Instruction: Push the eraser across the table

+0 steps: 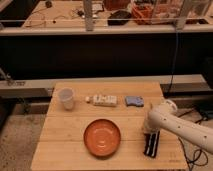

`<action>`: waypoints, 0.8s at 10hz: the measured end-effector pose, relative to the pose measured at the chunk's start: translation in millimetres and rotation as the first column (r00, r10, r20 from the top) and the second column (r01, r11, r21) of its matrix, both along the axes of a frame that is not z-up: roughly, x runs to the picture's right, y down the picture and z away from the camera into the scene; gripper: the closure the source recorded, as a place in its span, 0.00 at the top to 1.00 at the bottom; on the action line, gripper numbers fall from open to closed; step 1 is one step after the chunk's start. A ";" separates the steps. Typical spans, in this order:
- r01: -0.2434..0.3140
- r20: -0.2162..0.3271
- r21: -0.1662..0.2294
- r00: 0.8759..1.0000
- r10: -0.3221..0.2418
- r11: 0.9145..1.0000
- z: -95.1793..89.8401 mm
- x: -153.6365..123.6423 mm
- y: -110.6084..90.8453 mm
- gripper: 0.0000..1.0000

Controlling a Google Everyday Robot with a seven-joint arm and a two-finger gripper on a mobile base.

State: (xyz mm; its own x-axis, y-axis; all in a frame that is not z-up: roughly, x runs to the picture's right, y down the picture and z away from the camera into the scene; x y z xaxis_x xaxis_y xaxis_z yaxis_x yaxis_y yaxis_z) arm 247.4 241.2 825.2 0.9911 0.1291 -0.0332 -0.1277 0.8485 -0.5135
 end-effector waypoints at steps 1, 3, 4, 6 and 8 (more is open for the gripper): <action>0.000 0.000 -0.002 1.000 0.000 1.000 0.8 -0.7 0.5 0.00; 0.002 -0.002 -0.007 1.000 -0.002 1.000 1.3 -1.8 1.4 0.00; 0.001 -0.003 -0.009 1.000 -0.001 1.000 1.8 -2.2 2.1 0.00; -0.003 -0.009 -0.015 1.000 0.003 1.000 3.1 -1.1 2.6 0.00; -0.004 -0.010 -0.018 1.000 0.003 1.000 3.7 -1.2 2.7 0.00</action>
